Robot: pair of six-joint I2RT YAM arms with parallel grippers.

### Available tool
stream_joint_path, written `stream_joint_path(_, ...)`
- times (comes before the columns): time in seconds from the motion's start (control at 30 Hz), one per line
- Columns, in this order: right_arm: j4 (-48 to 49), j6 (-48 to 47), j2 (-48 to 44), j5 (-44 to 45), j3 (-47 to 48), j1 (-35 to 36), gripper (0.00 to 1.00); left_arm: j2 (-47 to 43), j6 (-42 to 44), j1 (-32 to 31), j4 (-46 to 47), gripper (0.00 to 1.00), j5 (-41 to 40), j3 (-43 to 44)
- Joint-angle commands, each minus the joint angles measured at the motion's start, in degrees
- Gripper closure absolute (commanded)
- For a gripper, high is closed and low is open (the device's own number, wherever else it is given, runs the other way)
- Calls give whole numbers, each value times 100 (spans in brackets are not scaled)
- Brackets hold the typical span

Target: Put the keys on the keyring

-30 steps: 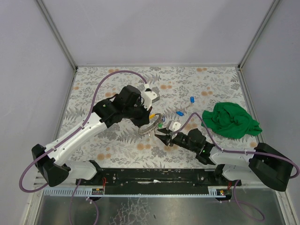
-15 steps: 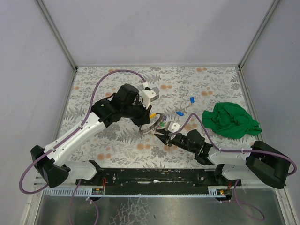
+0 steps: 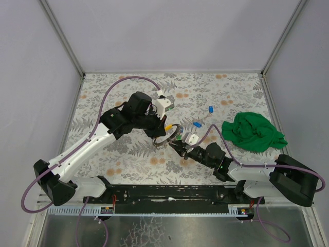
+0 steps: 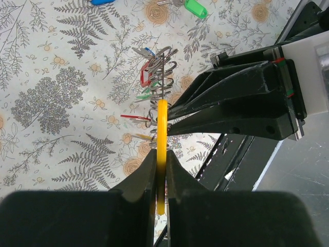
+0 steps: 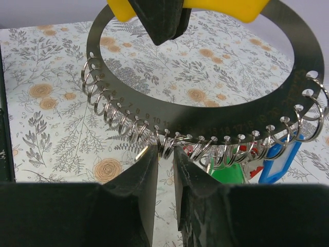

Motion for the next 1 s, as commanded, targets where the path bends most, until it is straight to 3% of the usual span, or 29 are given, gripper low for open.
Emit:
stream_joint_path(0.0, 501, -142, 3, 313, 45, 88, 75, -60, -60, 40, 406, 100, 148, -19)
stream_joint_path(0.17, 476, -180, 13, 370, 59, 119, 76, -63, -65, 51, 407, 100, 160, -17)
stream_joint_path(0.5, 257, -262, -19, 274, 142, 165, 87, -68, -111, 114, 415, 100, 73, -23)
stream_joint_path(0.77, -57, -361, -48, 113, 260, 196, 88, -50, -139, 200, 441, 100, 203, -20)
stream_joint_path(0.97, -93, -366, 1, 88, 307, 222, 81, -37, -151, 210, 441, 100, 293, -20)
